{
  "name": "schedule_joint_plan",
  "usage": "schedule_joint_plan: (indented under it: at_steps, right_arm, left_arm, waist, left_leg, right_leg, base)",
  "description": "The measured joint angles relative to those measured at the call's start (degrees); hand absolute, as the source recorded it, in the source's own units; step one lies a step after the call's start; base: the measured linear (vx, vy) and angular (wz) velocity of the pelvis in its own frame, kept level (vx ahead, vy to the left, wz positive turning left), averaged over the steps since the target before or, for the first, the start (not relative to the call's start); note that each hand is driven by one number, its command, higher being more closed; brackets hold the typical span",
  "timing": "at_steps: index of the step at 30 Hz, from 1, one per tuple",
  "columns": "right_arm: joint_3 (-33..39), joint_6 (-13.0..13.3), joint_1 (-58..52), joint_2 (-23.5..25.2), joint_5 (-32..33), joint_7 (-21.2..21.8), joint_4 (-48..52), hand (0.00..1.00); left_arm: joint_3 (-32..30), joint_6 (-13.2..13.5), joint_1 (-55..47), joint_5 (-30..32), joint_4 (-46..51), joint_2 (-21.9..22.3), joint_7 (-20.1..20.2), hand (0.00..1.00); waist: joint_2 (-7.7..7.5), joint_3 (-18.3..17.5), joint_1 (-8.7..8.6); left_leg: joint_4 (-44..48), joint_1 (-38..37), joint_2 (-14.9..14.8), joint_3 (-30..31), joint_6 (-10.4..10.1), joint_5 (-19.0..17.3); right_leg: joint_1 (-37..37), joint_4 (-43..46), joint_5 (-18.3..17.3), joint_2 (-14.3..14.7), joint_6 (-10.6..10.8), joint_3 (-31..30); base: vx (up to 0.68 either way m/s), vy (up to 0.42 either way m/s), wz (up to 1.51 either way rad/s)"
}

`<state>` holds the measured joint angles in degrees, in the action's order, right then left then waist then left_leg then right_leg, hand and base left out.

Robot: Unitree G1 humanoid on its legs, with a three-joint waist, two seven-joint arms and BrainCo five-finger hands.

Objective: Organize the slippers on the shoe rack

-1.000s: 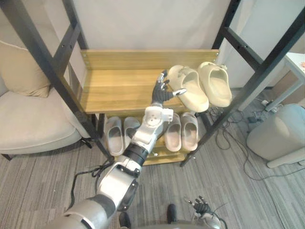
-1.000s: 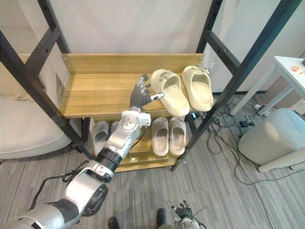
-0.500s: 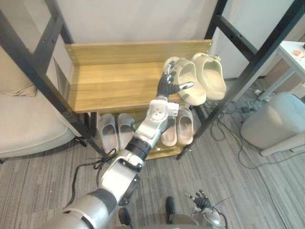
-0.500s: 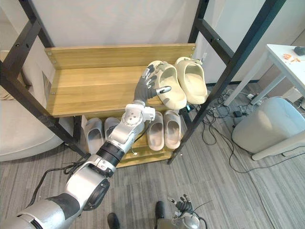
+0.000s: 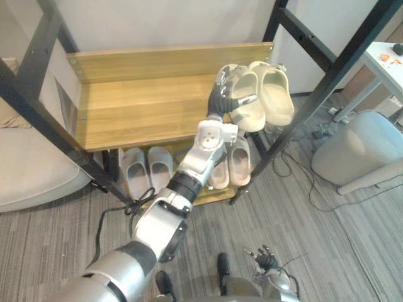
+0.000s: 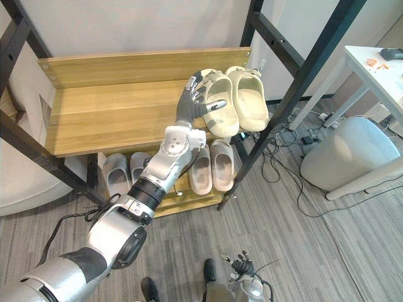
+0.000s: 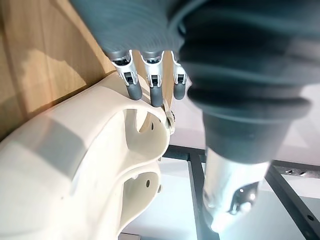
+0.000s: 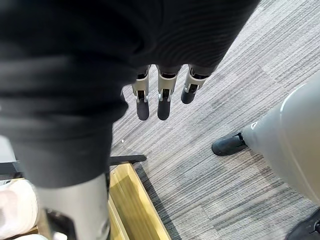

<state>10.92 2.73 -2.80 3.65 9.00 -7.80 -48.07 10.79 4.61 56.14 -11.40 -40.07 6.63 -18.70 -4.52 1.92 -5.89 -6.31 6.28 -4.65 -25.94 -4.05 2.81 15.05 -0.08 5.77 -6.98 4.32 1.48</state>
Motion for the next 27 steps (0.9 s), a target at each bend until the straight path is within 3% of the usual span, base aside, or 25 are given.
schedule_joint_plan:
  at_steps: [11,17,20,23,27]
  right_arm:
    - [0.16,0.01,-0.06,-0.08,0.0,-0.03,-0.04,0.0]
    - [0.1,0.01,-0.4,-0.11,0.07,0.04,-0.14,0.0]
    - [-0.04,0.01,-1.81,-0.16,0.13,0.13,-0.17,0.0]
    - [-0.48,-0.01,-2.51,-0.22,0.15,0.31,-0.24,0.0]
    - [-1.8,-0.05,-3.02,-0.22,0.16,0.57,-0.25,0.0]
  left_arm:
    - [-0.86,-0.44,0.0,0.05,-0.01,-0.35,0.44,0.0]
    - [-0.84,-0.61,-0.05,0.05,0.36,-3.74,1.49,0.0]
    - [-0.21,-0.55,-1.96,-0.07,5.81,-4.69,1.45,0.0]
    - [3.15,0.23,-5.67,-1.65,15.4,-6.4,1.57,0.0]
    - [8.87,2.72,-12.9,-5.25,28.38,-7.58,2.87,0.0]
  waist:
    - [0.03,0.01,-0.18]
    - [0.44,0.26,-0.12]
    - [0.88,0.37,0.11]
    - [1.11,0.24,1.5]
    - [1.75,-0.17,3.01]
  left_leg:
    - [-0.01,-0.23,0.21,1.37,0.15,-0.06]
    - [-0.01,-0.27,0.06,3.11,0.43,0.17]
    - [-0.01,-0.34,-0.21,4.77,0.22,0.26]
    - [-0.01,-0.36,-0.61,5.94,0.01,0.2]
    - [-0.01,-0.9,-1.03,7.9,-0.06,0.36]
  right_leg:
    - [-0.61,-0.01,0.04,-0.23,0.05,0.44]
    - [-1.54,0.07,0.04,-0.31,0.04,1.79]
    - [-2.61,0.01,0.01,-0.3,0.0,3.41]
    - [-3.29,0.01,-0.05,-0.09,-0.09,4.61]
    - [-5.19,-0.06,-0.68,0.05,-0.86,6.77]
  base:
    - [0.0,0.007,0.01]
    - [-0.01,0.008,0.13]
    - [0.0,0.002,0.25]
    - [0.0,-0.003,0.2]
    - [-0.01,-0.008,0.25]
